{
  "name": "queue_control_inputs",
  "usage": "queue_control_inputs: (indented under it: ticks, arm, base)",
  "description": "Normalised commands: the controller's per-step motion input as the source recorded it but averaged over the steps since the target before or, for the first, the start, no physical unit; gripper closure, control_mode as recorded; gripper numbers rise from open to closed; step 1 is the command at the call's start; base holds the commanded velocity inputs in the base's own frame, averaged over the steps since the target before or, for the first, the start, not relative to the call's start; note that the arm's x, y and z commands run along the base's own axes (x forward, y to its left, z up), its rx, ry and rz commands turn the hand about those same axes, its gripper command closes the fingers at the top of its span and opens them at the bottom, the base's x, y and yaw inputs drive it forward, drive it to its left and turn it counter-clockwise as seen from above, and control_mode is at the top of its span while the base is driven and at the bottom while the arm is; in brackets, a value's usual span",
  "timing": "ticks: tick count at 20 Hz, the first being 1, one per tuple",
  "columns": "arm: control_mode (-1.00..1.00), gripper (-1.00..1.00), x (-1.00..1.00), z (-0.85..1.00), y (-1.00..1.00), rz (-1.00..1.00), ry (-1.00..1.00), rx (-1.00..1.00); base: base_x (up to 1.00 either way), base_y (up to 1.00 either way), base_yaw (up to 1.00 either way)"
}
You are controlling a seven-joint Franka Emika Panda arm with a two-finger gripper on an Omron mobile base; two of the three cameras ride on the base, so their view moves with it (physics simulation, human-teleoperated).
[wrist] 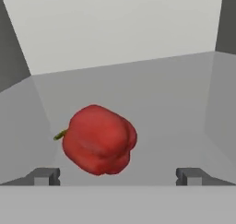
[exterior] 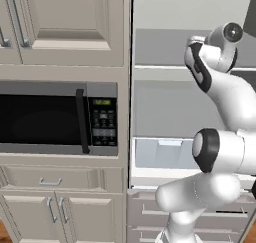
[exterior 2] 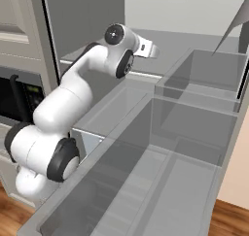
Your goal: Place the cold items (bell pepper and kiwi) from the fridge in one tupperware on the dining counter. Place the warm items (hot dog and kebab skewer) in the stove area in another tupperware.
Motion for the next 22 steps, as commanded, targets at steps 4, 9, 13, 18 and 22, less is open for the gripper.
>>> queue_control_inputs:
  ticks: [4,9,13,18,22]
  arm:
    - [-1.0,-1.0,0.84,-0.03,-0.02,0.03,0.0,-0.02]
    - [-1.0,-1.0,0.66,-0.15,0.2,0.0,0.0,-0.12]
    - [-1.0,1.0,0.22,-0.59,0.28,-0.03,0.27,-0.14]
    - [-1.0,1.0,0.06,-0.86,0.0,-0.16,0.24,0.0]
    - [-1.0,1.0,-0.65,-0.67,-0.19,-0.24,-0.3,0.35]
  base:
    - [0.0,0.0,0.0]
    - [0.0,0.0,0.0]
    - [0.0,0.0,0.0]
    - [0.0,0.0,0.0]
    - [0.0,0.0,0.0]
